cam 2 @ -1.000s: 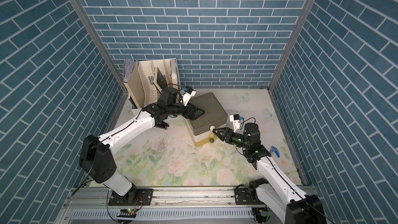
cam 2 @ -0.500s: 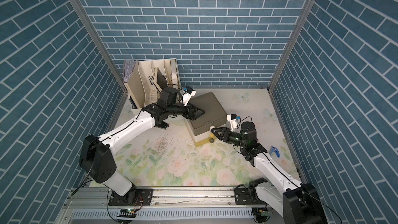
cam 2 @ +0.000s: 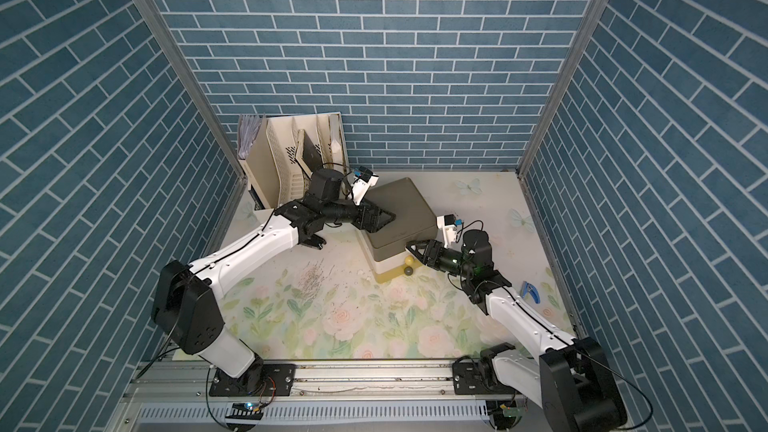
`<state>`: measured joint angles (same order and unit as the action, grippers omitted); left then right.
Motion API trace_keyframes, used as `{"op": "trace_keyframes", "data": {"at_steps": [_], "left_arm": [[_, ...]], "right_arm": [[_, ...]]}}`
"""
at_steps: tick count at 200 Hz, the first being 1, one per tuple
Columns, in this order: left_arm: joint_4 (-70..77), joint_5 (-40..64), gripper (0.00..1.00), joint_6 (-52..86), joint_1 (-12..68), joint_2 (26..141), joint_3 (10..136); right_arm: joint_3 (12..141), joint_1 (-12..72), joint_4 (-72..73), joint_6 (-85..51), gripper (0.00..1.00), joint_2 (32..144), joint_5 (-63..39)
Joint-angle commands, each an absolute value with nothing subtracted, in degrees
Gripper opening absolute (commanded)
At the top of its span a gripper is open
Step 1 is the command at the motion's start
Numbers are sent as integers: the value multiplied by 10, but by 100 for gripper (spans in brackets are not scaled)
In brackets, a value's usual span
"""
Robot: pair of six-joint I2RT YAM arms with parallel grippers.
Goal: Take the keys out of the drawer
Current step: Open the drawer in the storage box.
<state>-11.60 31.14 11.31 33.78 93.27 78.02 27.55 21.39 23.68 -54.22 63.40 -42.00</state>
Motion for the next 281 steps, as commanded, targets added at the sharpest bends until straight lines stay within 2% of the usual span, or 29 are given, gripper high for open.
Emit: {"op": "trace_keyframes", "data": {"at_steps": [1,52,98,119,168,281], "left_arm": [[-154,312,100,117,342,935,761],[-158,315,100,114,342,936,764],[-158,314,100,114,342,932,760],[-158,313,100,115,342,933,760],[-155,313,100,118,342,935,763],[-150,311,100,123,347,933,761]], "right_arm": [[292,219,264,-556,45,641,-409],[297,223,267,-558,43,652,-406],[302,225,267,-558,23,656,-404],[302,225,257,-557,18,647,-403],[286,224,181,-536,15,591,-395],[207,207,-8,-527,12,377,-387]]}}
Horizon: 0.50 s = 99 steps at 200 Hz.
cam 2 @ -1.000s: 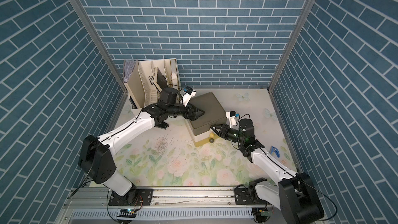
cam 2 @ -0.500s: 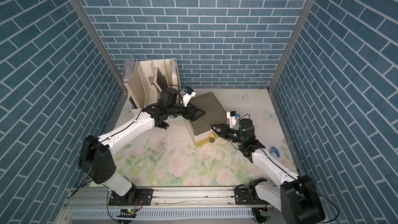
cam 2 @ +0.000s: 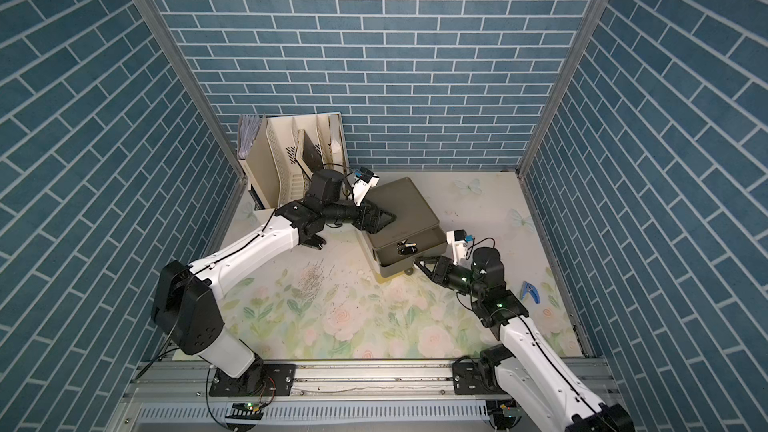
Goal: Take the keys out of the drawer
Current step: Open the drawer in the storage box.
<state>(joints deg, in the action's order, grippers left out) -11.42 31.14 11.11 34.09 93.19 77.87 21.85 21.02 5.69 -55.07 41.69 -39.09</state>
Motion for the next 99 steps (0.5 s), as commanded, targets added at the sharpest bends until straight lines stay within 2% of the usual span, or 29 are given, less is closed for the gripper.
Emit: {"op": "trace_keyframes", "data": {"at_steps": [1,99], "left_arm": [[-150,311,100,124,347,933,762],[-144,303,100,128,358,930,754]], "right_arm": [[207,207,-10,-527,12,375,-387],[186,204,-155,-529,11,233,-377]]}}
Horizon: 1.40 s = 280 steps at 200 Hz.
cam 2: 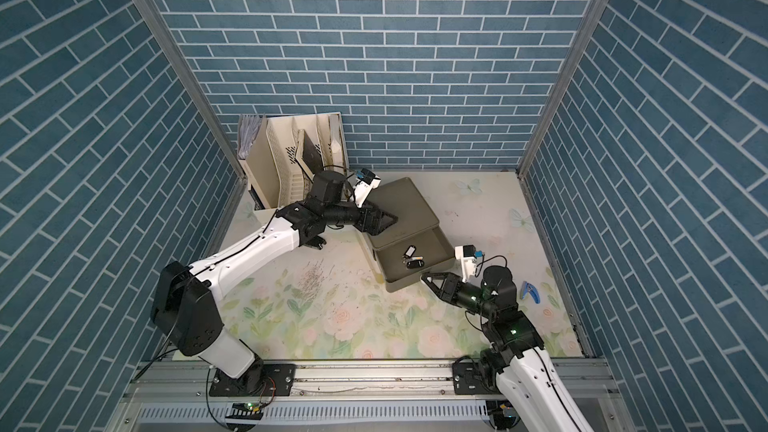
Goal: Take the keys out of the drawer
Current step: Open the drawer in the storage box.
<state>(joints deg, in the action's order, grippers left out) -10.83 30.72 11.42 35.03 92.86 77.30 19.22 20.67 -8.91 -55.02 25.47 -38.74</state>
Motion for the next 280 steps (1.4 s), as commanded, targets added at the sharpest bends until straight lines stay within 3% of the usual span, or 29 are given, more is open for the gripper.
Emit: {"op": "trace_keyframes", "data": {"at_steps": [1,171,192,214,242,280], "left_arm": [[-144,303,100,128,358,931,754],[-134,303,100,127,366,942,751],[-134,303,100,127,366,945,752],[-132,304,100,128,366,947,751],[-133,304,100,127,366,947,753],[-133,304,100,127,366,946,757]], "right_arm": [[186,204,-157,-529,11,233,-378],[204,204,-321,-507,12,144,-363],[205,204,-334,-502,19,140,-360],[206,204,-339,-502,41,135,-355],[224,204,-353,-492,56,143,-342],[279,204,-385,-470,62,168,-329]]}}
